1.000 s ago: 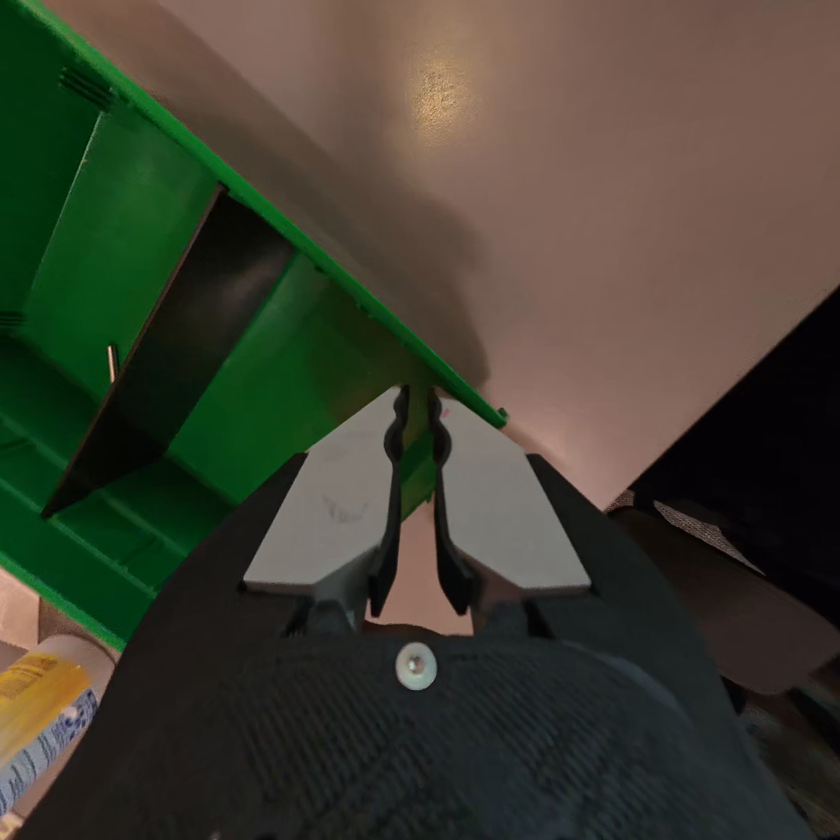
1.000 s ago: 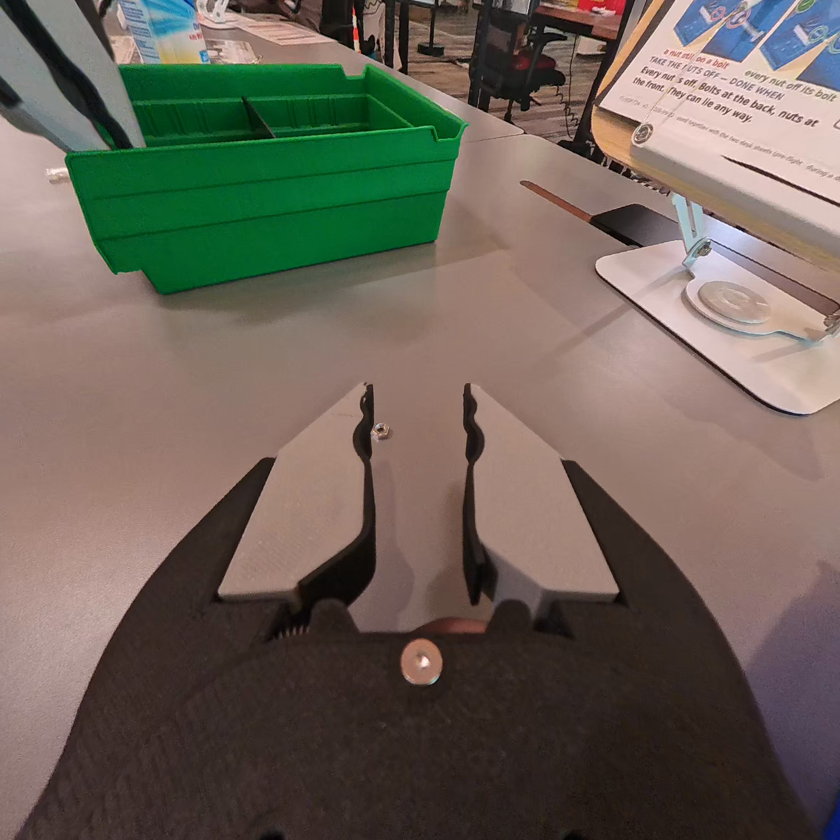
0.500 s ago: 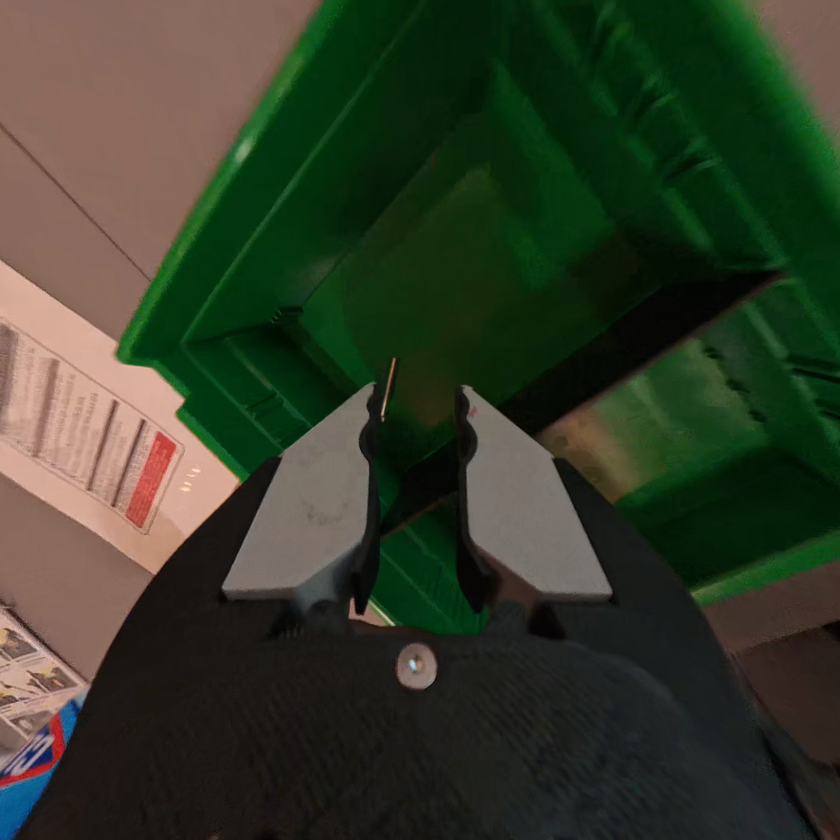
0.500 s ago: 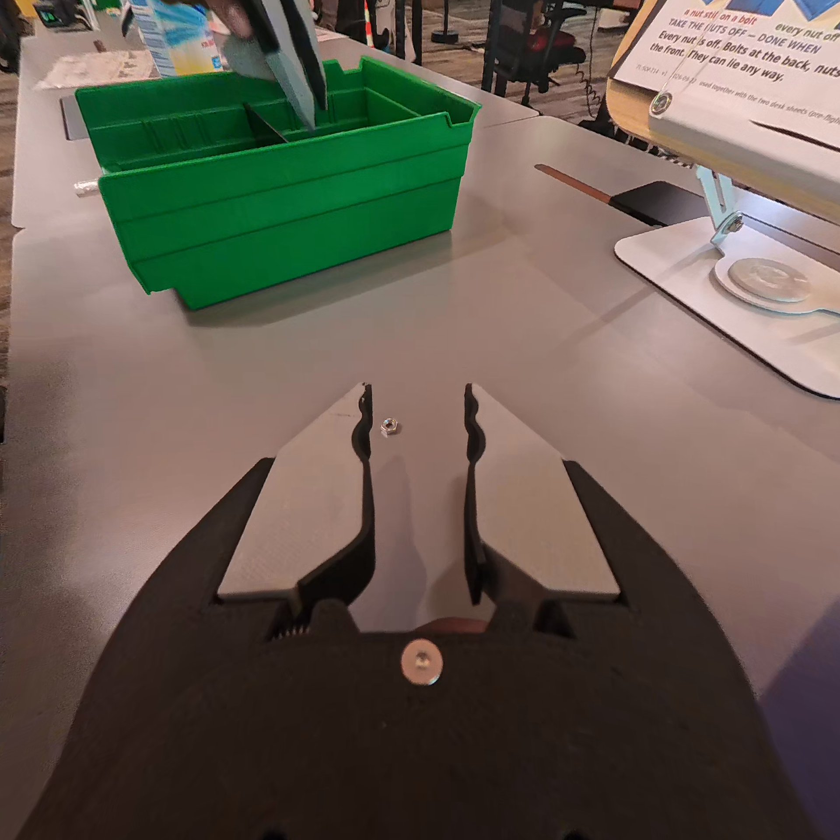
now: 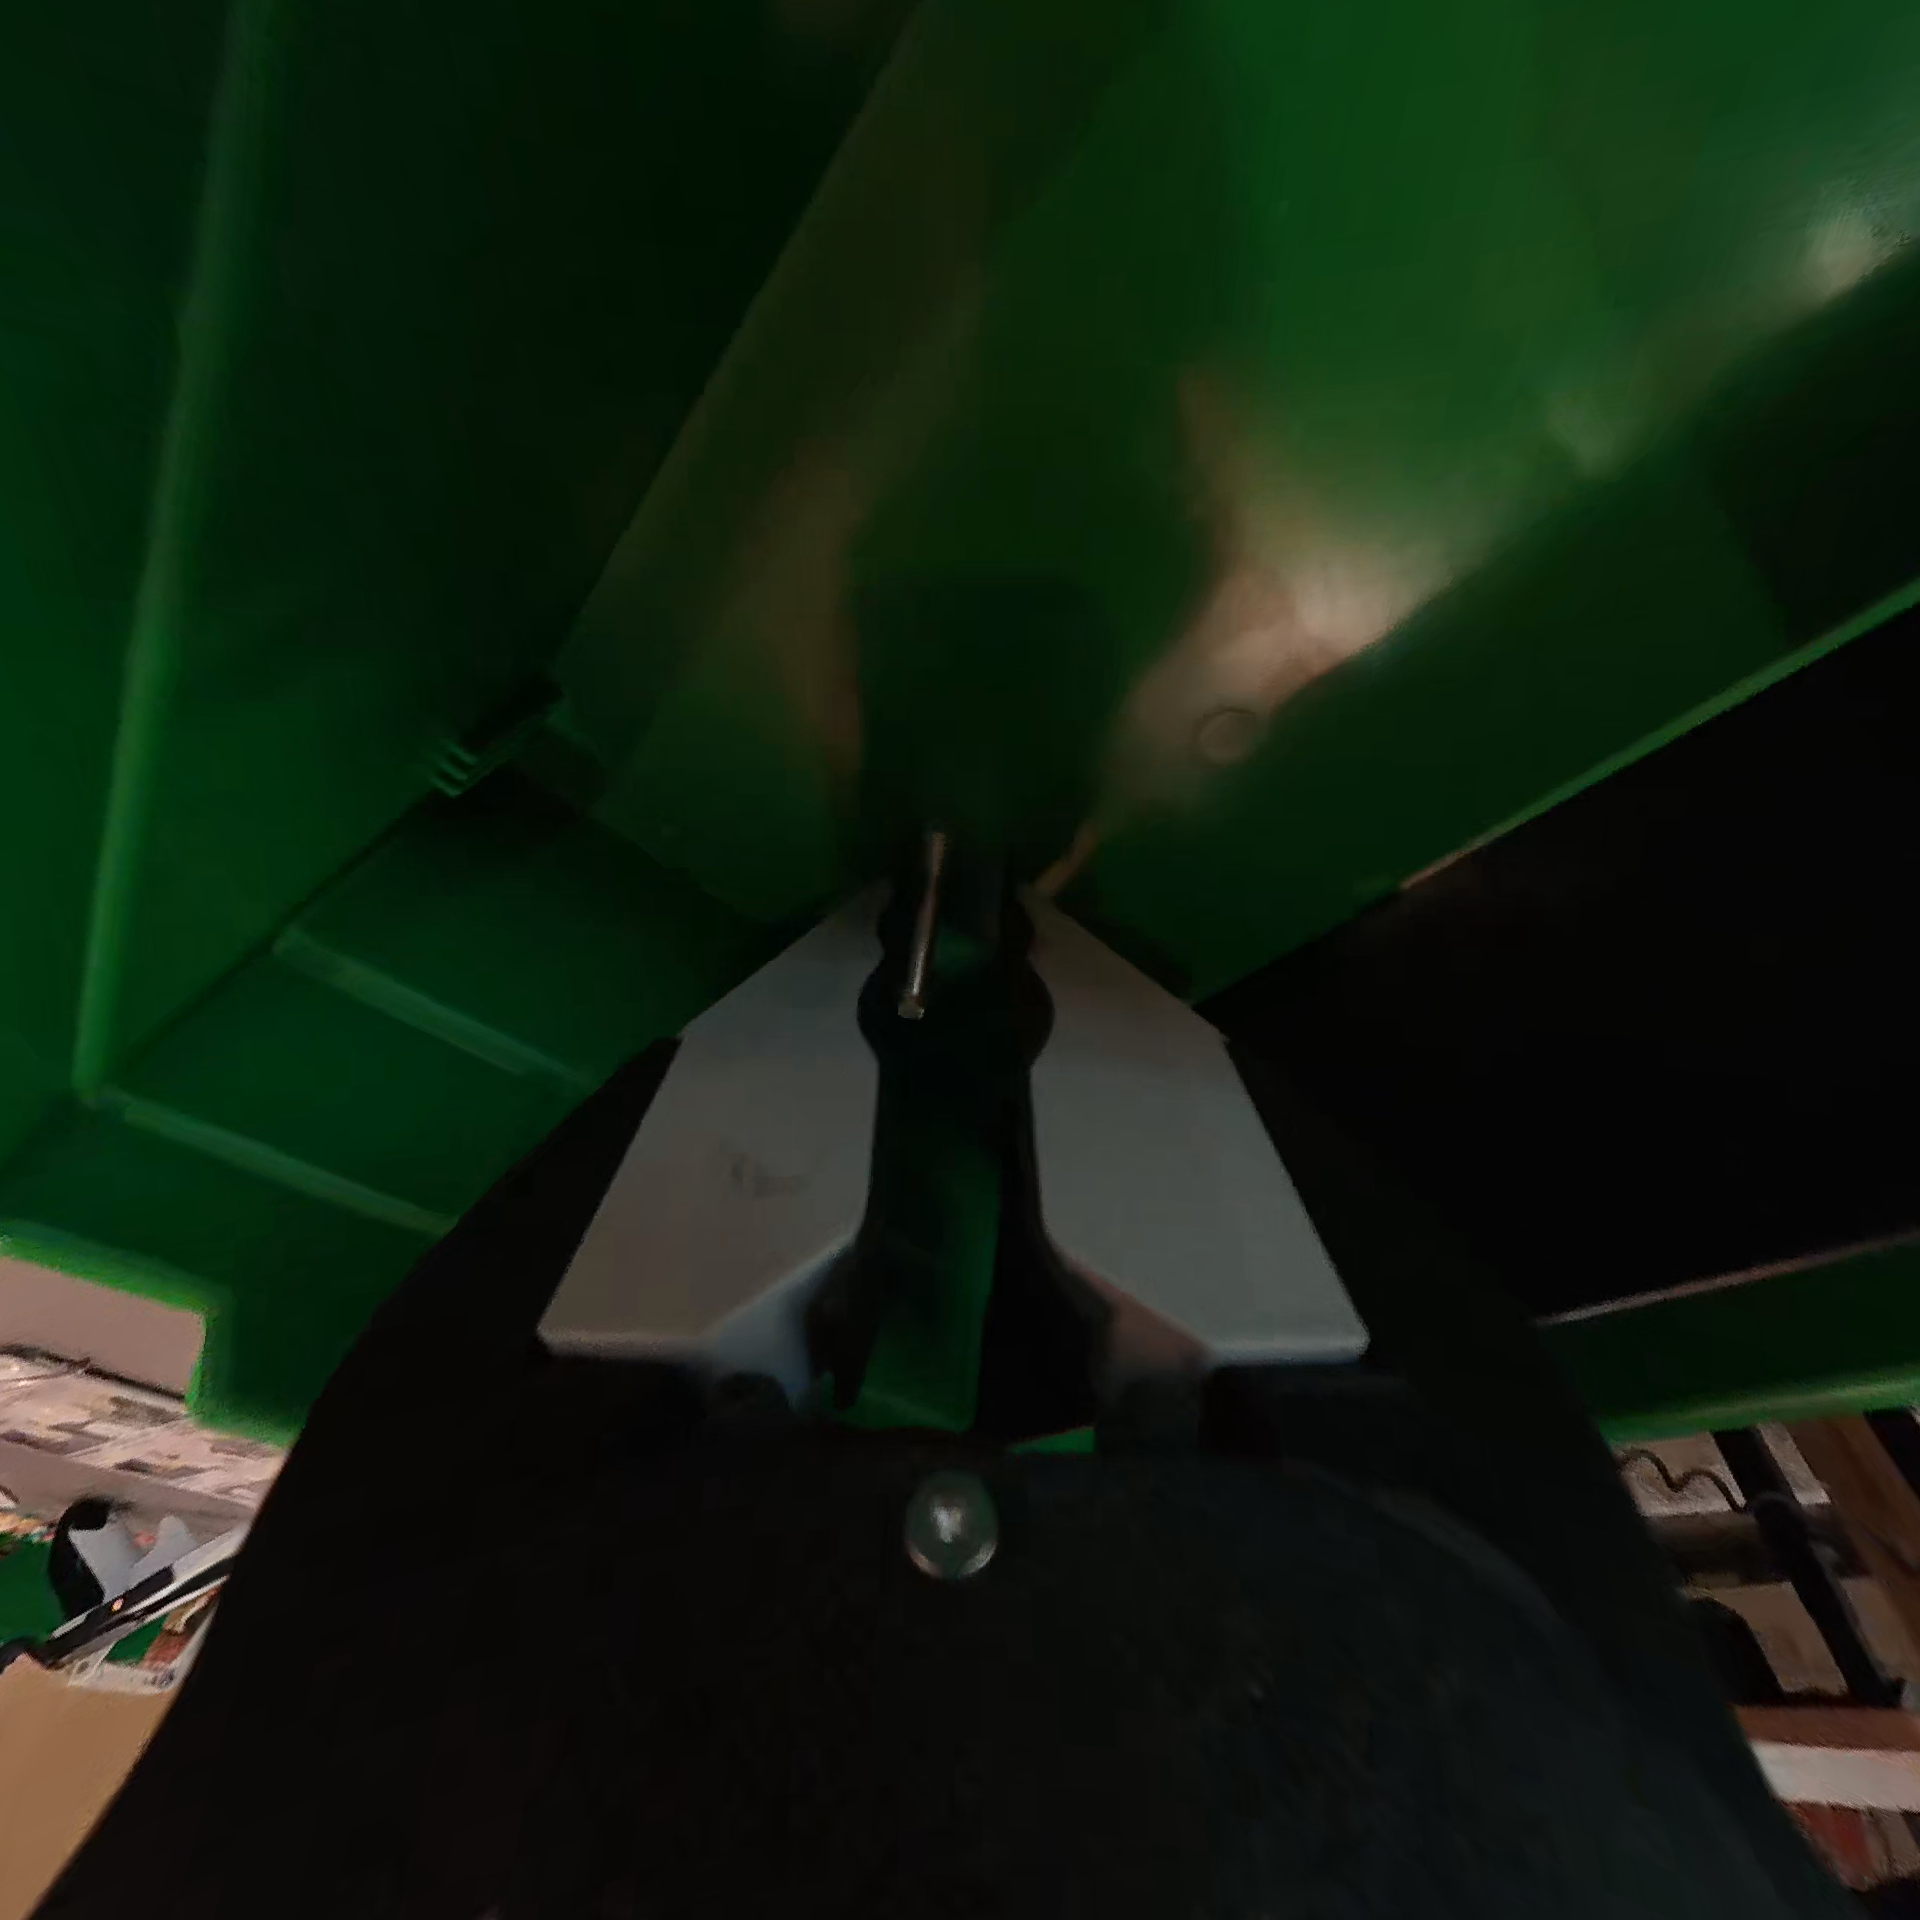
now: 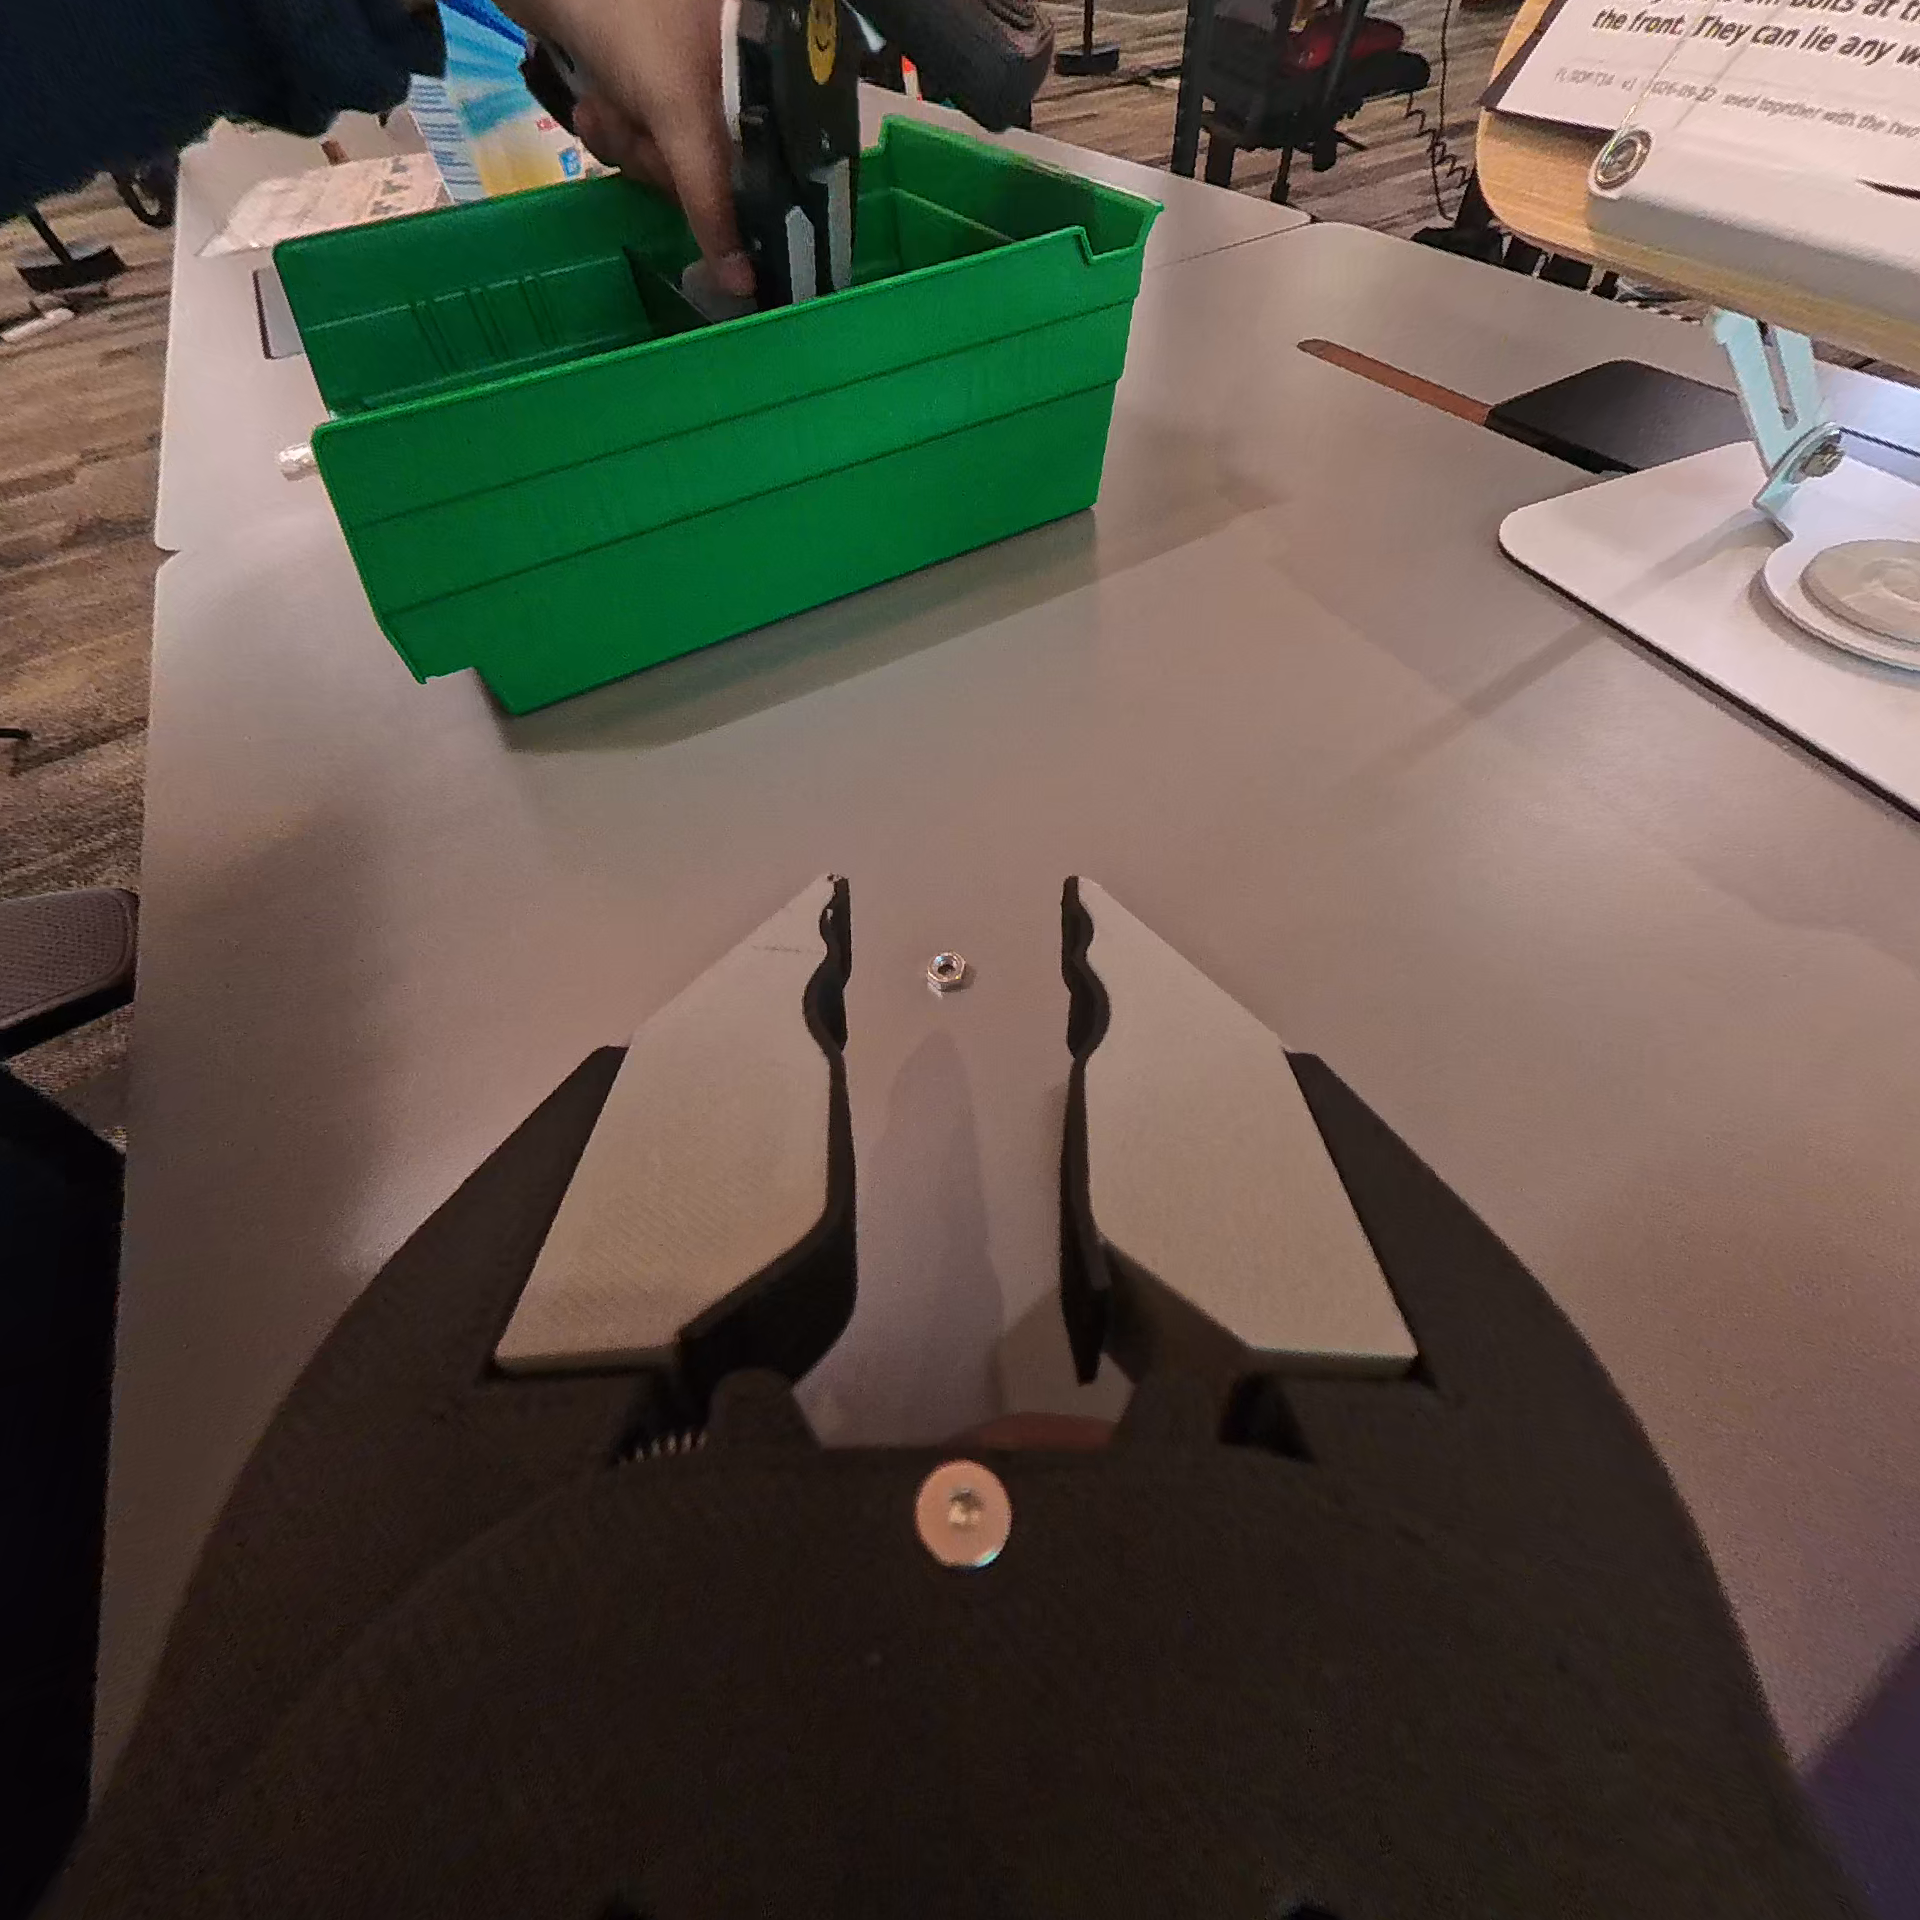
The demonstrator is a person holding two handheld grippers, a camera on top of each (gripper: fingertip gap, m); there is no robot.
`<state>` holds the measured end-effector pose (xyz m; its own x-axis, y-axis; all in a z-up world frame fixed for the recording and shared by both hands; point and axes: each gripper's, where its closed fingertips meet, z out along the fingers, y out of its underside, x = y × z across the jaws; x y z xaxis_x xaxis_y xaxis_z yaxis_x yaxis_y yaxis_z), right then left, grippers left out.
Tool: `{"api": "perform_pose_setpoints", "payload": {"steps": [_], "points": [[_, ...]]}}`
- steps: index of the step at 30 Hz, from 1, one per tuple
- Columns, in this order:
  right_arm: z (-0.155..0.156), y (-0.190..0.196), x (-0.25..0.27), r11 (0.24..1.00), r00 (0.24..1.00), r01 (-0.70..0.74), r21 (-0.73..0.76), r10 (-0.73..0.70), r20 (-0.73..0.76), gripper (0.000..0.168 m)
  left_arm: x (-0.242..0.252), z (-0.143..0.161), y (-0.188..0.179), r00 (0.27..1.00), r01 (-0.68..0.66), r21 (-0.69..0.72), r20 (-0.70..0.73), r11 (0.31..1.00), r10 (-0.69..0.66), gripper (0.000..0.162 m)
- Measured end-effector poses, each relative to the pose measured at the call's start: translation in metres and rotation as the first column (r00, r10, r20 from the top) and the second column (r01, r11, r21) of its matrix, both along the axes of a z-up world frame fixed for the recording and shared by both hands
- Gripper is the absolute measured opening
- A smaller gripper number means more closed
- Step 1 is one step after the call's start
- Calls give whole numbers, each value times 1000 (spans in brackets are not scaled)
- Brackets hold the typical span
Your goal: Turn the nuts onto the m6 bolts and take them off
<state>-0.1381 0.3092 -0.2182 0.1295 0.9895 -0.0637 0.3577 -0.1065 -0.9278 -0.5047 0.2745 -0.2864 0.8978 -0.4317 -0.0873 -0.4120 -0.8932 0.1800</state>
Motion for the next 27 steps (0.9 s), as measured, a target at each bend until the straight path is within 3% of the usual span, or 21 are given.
{"api": "perform_pose_setpoints", "payload": {"steps": [7,10,12,15,18,20,23,27], "points": [[6,-1,1,1000,1000,1,15,-1,-17,37,2,0,-2,1000,23,-5,-12,1000,-23,4],[8,0,1,999,1000,10,47,-9,-20,37,3,3,1,997,45,69,-71,997,-40,3],[7,1,2,997,1000,19,70,-18,-13,37,-1,21,13,988,76,181,-150,980,-48,4],[8,3,2,996,1000,28,87,-27,-16,36,19,77,41,991,71,470,-131,880,-10,4],[13,3,2,998,999,20,64,-17,-51,36,89,140,57,993,29,706,62,707,-103,4],[19,4,3,999,996,12,44,-8,-91,36,157,176,56,943,-48,805,231,591,-238,4],[34,4,5,1000,984,-12,16,15,-180,37,252,209,46,803,-190,865,409,464,-434,4],[55,1,10,997,950,-69,-42,53,-306,39,336,203,35,612,-343,818,567,461,-552,3]]}}
